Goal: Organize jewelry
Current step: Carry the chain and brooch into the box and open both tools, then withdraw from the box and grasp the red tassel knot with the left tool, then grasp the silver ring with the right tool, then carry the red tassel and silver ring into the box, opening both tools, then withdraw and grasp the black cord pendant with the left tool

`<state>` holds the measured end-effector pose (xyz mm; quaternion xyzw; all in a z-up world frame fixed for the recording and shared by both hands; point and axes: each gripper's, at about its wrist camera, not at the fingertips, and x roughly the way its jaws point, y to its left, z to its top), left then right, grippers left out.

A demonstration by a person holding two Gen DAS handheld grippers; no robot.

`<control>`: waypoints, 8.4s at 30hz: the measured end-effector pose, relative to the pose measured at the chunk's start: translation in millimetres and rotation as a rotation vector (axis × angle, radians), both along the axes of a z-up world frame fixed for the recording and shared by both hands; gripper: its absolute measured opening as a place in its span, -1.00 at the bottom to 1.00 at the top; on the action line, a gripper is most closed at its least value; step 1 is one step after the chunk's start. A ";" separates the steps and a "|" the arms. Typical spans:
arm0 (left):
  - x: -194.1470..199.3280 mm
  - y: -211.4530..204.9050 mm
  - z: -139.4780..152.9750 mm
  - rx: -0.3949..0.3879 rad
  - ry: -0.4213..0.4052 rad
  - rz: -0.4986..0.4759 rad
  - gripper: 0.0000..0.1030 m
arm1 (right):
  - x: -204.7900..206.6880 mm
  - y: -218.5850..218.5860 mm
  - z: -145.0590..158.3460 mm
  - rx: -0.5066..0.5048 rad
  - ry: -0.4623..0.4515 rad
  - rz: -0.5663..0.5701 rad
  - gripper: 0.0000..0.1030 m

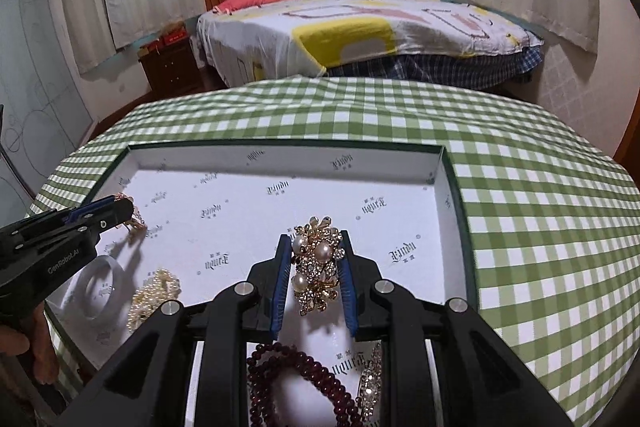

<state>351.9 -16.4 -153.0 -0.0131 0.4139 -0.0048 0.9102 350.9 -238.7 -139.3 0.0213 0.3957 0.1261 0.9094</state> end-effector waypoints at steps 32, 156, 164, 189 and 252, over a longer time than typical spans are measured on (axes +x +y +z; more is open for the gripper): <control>-55.6 10.6 33.4 -0.038 -0.138 0.024 0.16 | -38.8 -5.6 31.5 0.017 -0.090 -0.014 -0.15; -163.4 -1.6 71.3 -0.071 -0.210 -0.053 -0.77 | -130.5 -21.1 52.0 0.063 -0.150 0.015 -0.45; -119.4 -27.4 90.7 -0.063 -0.270 -0.098 -0.77 | -96.3 -21.5 69.3 0.056 -0.204 0.003 -0.45; -0.1 -53.6 4.4 -0.014 0.001 -0.102 -0.77 | -4.6 -28.1 -3.7 -0.025 0.014 -0.005 -0.45; -189.4 -52.1 -11.6 -0.040 -0.048 -0.132 -0.05 | -162.3 -31.4 -3.8 0.026 -0.051 -0.008 -0.22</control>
